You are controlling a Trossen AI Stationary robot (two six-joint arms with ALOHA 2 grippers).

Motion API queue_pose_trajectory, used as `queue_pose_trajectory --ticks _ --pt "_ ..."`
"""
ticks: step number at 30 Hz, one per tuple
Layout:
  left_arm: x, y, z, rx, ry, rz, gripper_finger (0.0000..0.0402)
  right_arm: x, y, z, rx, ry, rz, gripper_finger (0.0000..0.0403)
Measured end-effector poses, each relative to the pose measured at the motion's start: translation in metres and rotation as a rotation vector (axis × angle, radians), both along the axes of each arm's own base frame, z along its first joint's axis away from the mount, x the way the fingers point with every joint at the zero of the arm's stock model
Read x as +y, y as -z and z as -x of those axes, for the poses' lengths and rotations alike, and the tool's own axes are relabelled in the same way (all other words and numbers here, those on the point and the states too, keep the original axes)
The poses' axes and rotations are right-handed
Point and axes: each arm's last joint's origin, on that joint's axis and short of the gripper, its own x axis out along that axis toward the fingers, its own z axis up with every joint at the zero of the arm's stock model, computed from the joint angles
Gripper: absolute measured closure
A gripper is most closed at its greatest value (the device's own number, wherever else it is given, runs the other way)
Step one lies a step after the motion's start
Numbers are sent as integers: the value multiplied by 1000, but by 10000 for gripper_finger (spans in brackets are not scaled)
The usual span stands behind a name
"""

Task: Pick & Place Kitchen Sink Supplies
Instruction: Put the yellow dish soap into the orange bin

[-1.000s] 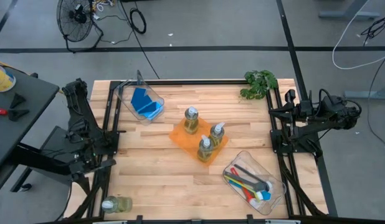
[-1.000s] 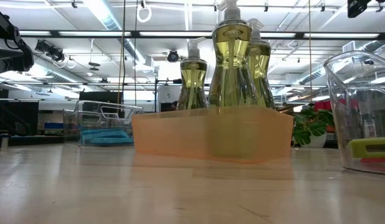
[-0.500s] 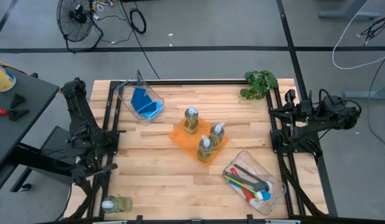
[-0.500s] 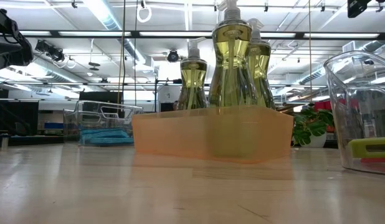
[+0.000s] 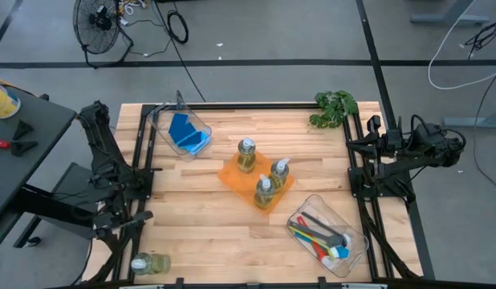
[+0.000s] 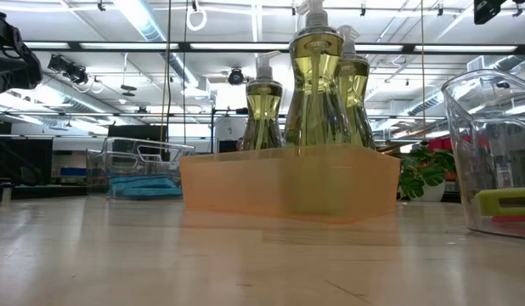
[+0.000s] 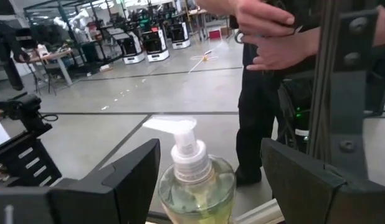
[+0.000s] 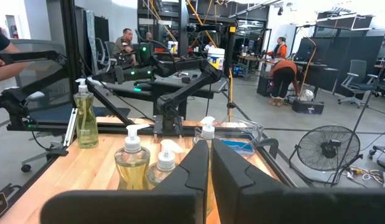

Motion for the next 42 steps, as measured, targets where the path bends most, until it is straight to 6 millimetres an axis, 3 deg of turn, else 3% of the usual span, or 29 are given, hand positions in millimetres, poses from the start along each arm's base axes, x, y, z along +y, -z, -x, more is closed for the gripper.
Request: queue_pose_trajectory --ticks 42 --pt "-30 14 -29 0 46 -41 118 0 0 0 0 0 0 382"
